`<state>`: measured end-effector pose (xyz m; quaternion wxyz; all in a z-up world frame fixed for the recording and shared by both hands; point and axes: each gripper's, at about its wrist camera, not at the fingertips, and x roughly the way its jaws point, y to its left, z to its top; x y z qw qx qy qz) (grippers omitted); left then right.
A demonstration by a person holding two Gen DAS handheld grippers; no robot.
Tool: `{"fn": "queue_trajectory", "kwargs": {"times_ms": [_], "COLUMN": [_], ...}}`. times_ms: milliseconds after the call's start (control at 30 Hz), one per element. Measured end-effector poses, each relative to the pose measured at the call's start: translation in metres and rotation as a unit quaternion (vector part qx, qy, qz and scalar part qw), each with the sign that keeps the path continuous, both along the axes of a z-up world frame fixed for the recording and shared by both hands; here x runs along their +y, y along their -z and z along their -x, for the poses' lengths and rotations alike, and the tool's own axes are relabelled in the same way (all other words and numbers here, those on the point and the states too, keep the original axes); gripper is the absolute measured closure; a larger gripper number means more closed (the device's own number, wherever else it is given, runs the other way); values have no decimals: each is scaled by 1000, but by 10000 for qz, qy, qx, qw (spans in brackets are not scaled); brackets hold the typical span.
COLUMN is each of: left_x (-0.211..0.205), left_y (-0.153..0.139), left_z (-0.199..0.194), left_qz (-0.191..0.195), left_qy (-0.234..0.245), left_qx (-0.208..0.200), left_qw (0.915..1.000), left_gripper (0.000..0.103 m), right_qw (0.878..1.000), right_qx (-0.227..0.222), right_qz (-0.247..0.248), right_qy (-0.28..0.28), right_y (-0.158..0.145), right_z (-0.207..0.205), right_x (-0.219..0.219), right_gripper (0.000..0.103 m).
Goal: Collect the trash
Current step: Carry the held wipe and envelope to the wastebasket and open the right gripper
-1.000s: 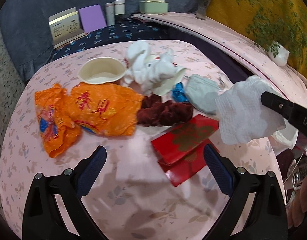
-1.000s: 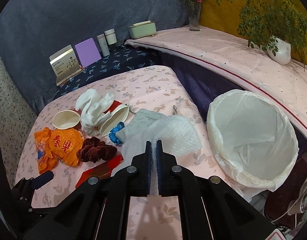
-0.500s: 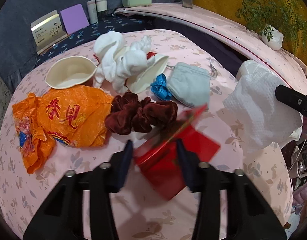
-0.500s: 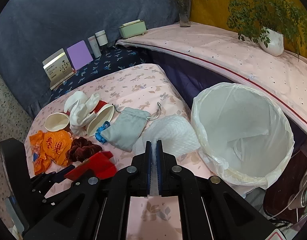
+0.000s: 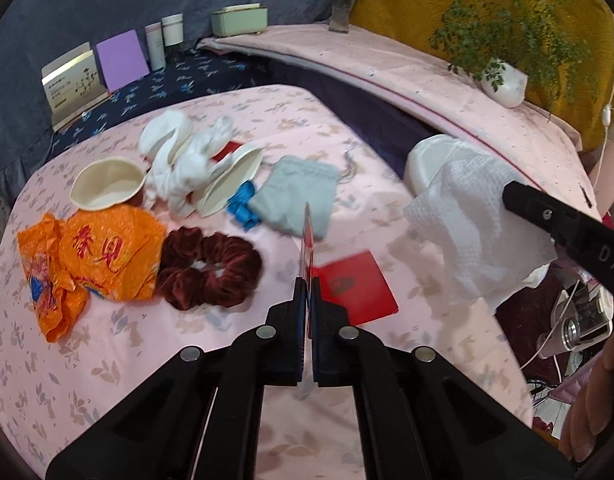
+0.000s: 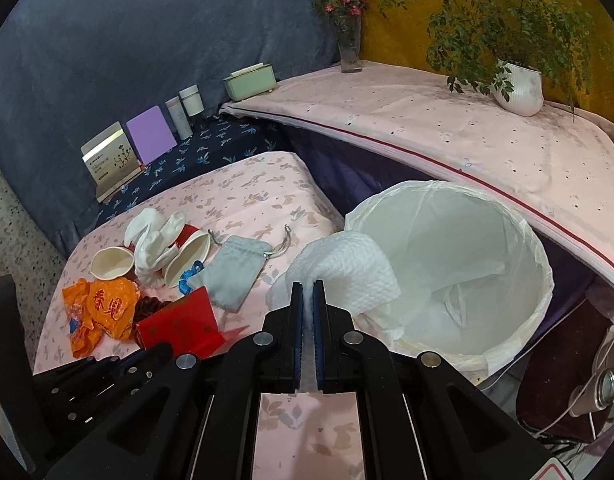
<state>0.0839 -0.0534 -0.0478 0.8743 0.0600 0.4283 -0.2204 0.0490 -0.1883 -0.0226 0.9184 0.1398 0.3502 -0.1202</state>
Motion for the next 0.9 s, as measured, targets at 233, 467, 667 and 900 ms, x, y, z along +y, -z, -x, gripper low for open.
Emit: {"fn": "queue_trajectory", "kwargs": {"times_ms": [233, 467, 667, 900], "left_x": [-41, -86, -130, -167], "left_y": [-22, -44, -47, -35], "left_z": [1, -1, -9, -22], "left_qz": [107, 188, 227, 268], "left_qy": [322, 663, 995, 1224], "left_qx": [-214, -469, -493, -278], "left_qw": [9992, 9965, 9936, 9917], "left_gripper": [102, 102, 102, 102], "right_qw": [9993, 9974, 9957, 9943], "right_qx": [-196, -302, -227, -89], "right_qz": [74, 118, 116, -2], "right_qy": [299, 638, 895, 1066], "right_y": [-13, -18, -12, 2], "right_z": [12, 19, 18, 15], "right_x": [-34, -70, -100, -124], "right_gripper": [98, 98, 98, 98]}}
